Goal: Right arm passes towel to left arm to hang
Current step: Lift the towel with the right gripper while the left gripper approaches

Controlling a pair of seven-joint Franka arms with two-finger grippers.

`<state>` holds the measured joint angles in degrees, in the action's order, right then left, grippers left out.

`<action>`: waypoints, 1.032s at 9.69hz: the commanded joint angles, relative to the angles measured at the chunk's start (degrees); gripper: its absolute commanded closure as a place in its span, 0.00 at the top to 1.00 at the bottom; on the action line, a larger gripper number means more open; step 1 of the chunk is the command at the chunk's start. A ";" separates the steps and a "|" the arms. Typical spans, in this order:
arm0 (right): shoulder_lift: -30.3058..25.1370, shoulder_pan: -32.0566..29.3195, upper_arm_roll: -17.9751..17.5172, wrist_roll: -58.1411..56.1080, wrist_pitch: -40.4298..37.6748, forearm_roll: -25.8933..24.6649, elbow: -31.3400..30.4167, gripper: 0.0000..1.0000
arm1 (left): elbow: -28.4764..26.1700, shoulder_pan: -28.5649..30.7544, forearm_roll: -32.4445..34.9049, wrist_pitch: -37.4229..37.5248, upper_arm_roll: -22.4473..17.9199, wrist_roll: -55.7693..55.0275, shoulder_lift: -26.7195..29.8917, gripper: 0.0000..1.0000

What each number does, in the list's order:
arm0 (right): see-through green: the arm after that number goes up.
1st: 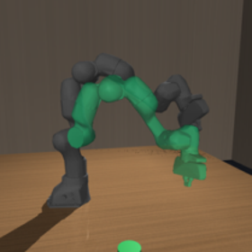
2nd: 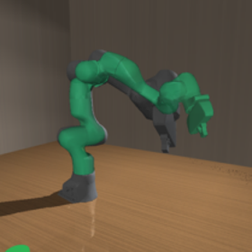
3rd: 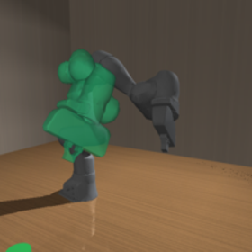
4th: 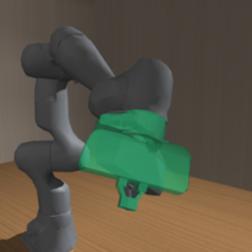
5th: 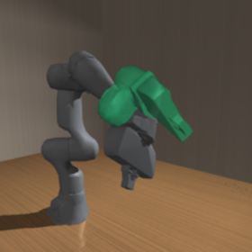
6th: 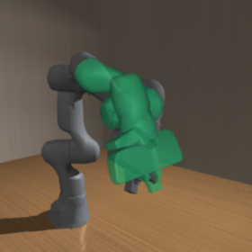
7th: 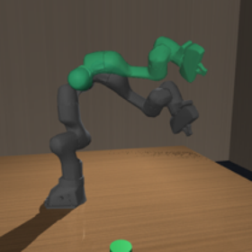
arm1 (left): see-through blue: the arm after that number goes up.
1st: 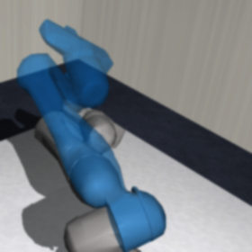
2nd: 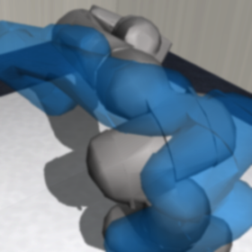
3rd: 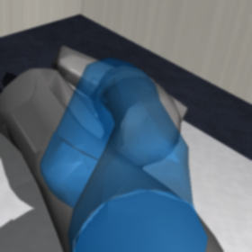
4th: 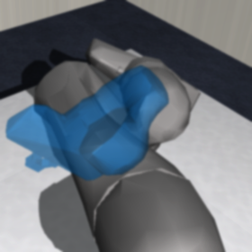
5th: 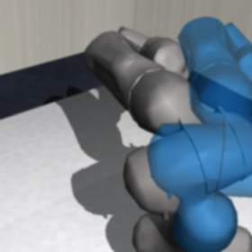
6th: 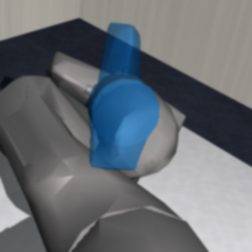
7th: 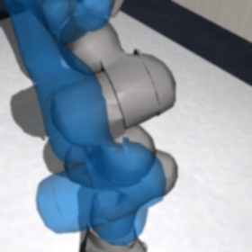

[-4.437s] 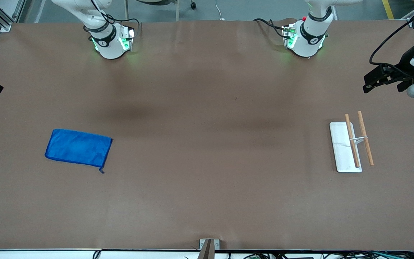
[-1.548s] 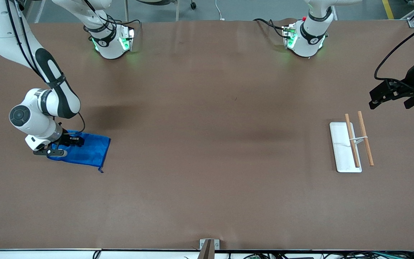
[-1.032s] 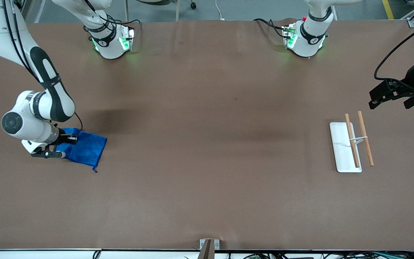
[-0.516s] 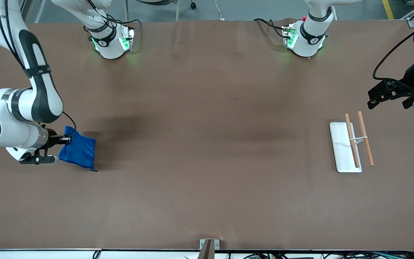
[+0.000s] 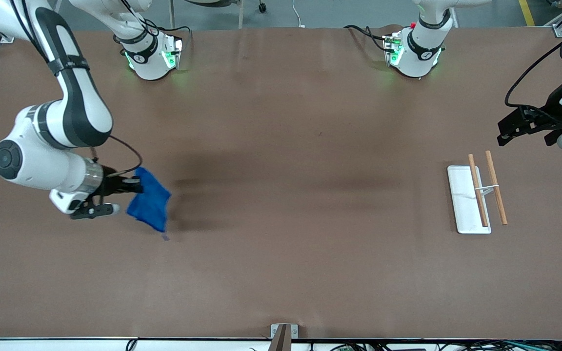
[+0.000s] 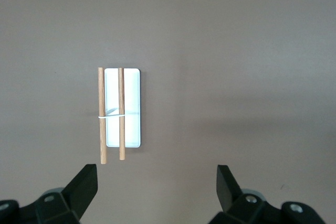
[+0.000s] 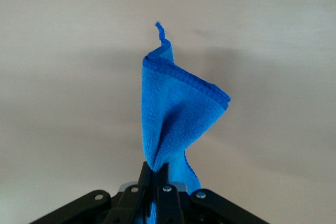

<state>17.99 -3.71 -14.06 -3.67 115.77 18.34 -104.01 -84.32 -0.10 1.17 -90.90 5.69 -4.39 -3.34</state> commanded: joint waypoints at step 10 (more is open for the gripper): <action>2.31 2.83 -26.19 -1.42 17.82 58.26 0.99 0.00 | -27.35 -1.21 -49.55 2.04 -7.00 25.43 0.09 1.00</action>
<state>19.97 -0.23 -38.62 -3.91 133.45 71.78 -103.93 -104.86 -0.60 -43.72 -88.10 -0.05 14.27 -3.79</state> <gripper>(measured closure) 0.943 0.000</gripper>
